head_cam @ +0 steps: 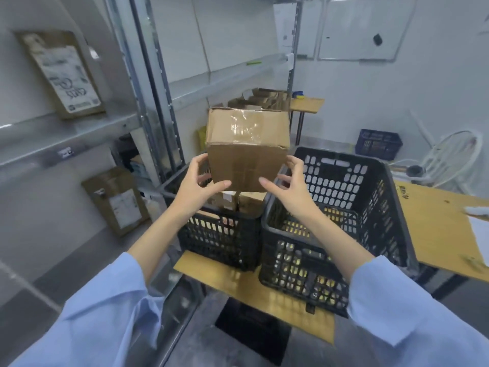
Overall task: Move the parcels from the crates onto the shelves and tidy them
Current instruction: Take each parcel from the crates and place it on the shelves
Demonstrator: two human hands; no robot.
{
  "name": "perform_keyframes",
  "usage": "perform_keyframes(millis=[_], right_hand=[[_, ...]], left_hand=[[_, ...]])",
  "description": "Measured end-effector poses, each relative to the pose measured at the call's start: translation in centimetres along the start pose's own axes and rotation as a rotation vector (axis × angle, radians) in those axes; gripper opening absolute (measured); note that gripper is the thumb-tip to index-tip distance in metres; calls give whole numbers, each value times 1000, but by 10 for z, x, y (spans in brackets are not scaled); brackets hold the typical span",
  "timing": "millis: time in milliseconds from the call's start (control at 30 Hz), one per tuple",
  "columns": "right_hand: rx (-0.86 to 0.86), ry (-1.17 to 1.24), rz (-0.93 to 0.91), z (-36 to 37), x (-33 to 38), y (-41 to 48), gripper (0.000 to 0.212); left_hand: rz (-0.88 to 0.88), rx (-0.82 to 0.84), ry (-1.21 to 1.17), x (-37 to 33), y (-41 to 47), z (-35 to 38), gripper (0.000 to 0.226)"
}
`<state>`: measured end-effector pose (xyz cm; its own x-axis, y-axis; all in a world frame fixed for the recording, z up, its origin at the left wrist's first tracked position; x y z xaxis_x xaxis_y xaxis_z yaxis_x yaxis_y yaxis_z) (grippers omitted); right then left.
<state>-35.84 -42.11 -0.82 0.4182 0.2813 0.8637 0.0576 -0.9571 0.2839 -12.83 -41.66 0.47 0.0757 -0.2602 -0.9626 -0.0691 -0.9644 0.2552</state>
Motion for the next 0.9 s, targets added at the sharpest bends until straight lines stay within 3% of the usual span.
perform_keyframes(millis=[200, 567, 767, 900], right_hand=[[41, 25, -83, -1, 22, -35, 101], [253, 97, -103, 45, 55, -61, 85], [345, 178, -134, 81, 74, -70, 68], [466, 164, -209, 111, 92, -84, 95]], left_hand=[[65, -2, 59, -25, -49, -3, 91], [21, -178, 110, -50, -126, -52, 79], [8, -323, 182, -56, -164, -89, 89], [33, -357, 235, -58, -192, -112, 94]])
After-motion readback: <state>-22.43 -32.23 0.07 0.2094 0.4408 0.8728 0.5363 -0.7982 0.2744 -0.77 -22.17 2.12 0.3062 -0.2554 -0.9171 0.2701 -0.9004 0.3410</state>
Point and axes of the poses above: each hand's wrist, its own y-axis towards the middle knuckle, its own z-axis out of the palm, x = y × z, the point moved 5 cm from there along y, towards the middle knuckle, and after that the axes turned 11 degrees about -y, right-handed, at the moved point
